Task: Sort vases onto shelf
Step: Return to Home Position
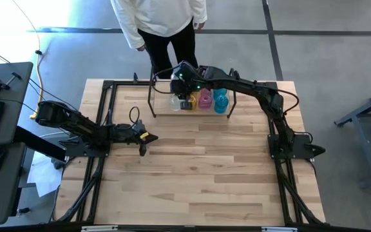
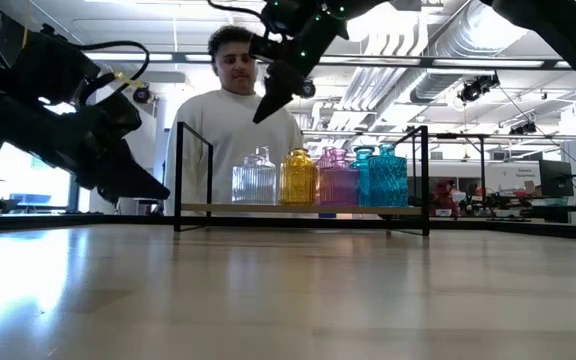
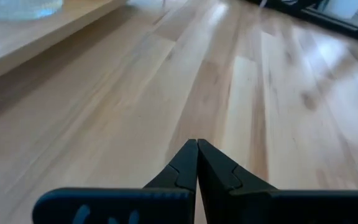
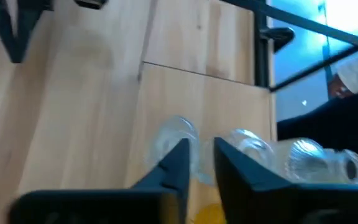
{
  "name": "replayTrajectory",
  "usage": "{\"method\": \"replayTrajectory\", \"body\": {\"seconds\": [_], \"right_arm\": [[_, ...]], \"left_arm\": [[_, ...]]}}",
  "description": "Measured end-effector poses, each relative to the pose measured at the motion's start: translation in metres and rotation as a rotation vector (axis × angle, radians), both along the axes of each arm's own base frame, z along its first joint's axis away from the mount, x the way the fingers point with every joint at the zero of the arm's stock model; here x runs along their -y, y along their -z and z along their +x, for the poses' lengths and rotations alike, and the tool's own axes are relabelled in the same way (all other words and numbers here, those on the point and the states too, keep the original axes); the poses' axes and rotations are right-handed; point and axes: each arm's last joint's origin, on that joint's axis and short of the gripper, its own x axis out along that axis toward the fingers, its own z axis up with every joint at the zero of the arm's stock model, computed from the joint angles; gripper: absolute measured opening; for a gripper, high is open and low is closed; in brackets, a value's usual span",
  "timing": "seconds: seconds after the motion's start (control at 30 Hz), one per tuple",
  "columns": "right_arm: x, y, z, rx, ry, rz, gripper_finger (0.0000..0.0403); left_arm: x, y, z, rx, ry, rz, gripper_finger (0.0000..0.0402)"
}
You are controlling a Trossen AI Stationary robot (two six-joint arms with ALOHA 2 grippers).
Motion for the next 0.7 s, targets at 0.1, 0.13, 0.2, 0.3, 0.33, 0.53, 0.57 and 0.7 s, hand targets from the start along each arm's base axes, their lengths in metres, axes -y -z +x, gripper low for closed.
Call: {"method": "replayTrajectory", "body": {"seconds": [0.1, 0.13, 0.2, 0.3, 0.33, 0.53, 0.57, 0.7], "right_arm": [[-0.008, 0.0, 0.003, 0.005, -0.023, 0.003, 0.0018], [-0.01, 0.0, 0.005, 0.016, -0.03, 0.013, 0.0009], [-0.015, 0.001, 0.01, 0.057, -0.023, 0.027, 0.0012], [-0.026, 0.005, 0.016, 0.115, -0.02, 0.037, 0.0007], [-0.029, 0.004, 0.018, 0.149, -0.023, 0.032, 0.0004], [-0.058, 0.016, 0.019, 0.324, -0.016, 0.028, 0.0001], [-0.063, 0.019, 0.017, 0.36, -0.01, 0.03, 0.0001], [-0.08, 0.029, -0.005, 0.5, 0.031, 0.026, 0.0]], "left_arm": [[0.0, -0.003, 0.0, 0.018, 0.014, 0.018, 0.0], [0.0, -0.004, 0.0, 0.024, 0.018, 0.026, 0.0], [0.0, -0.007, 0.0, 0.041, 0.022, 0.037, 0.0], [0.0, -0.01, 0.0, 0.065, 0.024, 0.044, 0.0], [0.0, -0.011, 0.0, 0.066, 0.025, 0.049, 0.0], [0.0, -0.017, -0.001, 0.1, 0.03, 0.068, 0.0], [0.0, -0.018, -0.001, 0.107, 0.032, 0.074, 0.0], [0.0, -0.022, -0.001, 0.131, 0.034, 0.091, 0.0]]}}
